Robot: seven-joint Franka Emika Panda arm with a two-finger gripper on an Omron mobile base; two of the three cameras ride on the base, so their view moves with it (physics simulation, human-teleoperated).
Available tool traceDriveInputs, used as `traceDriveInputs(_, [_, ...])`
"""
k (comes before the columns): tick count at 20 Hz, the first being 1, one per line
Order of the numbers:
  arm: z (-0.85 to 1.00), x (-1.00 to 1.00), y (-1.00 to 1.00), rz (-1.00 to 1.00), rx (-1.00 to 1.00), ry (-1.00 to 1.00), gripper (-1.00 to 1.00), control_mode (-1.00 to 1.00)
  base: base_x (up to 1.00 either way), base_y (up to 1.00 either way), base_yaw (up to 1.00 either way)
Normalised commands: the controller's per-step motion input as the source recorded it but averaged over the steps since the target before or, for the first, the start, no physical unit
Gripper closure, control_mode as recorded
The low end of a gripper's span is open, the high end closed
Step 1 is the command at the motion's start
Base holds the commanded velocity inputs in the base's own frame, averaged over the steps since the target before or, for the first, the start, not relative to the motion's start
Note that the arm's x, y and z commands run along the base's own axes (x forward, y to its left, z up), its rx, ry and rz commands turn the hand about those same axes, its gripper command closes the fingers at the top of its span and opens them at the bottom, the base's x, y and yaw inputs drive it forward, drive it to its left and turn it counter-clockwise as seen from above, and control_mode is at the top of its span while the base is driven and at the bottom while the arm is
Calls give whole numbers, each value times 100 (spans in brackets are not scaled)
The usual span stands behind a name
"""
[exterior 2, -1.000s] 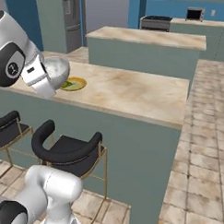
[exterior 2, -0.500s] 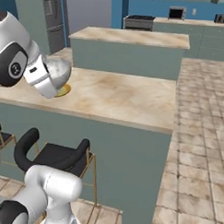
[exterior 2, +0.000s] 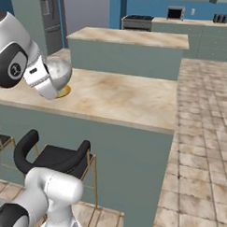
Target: Take the smaller bowl and place it next to the appetizer plate on the dining counter , and place the larger bowl next to the plate with cooked food.
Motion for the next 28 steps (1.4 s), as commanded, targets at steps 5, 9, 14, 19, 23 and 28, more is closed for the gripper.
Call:
traceDriveInputs(5, [-35,62,19,-3,0,0,100,-100,0,0,0])
traceDriveInputs(9, [-34,52,1,0,0,6,100,-100,0,0,0])
traceDriveInputs(14, [-27,30,0,0,0,9,100,-100,0,0,0])
traceDriveInputs(19, [-15,35,0,0,0,9,100,-100,0,0,0])
traceDriveInputs(23, [-8,38,0,0,0,6,100,-100,0,0,0])
traceDriveInputs(28, [-8,34,0,0,0,3,100,-100,0,0,0])
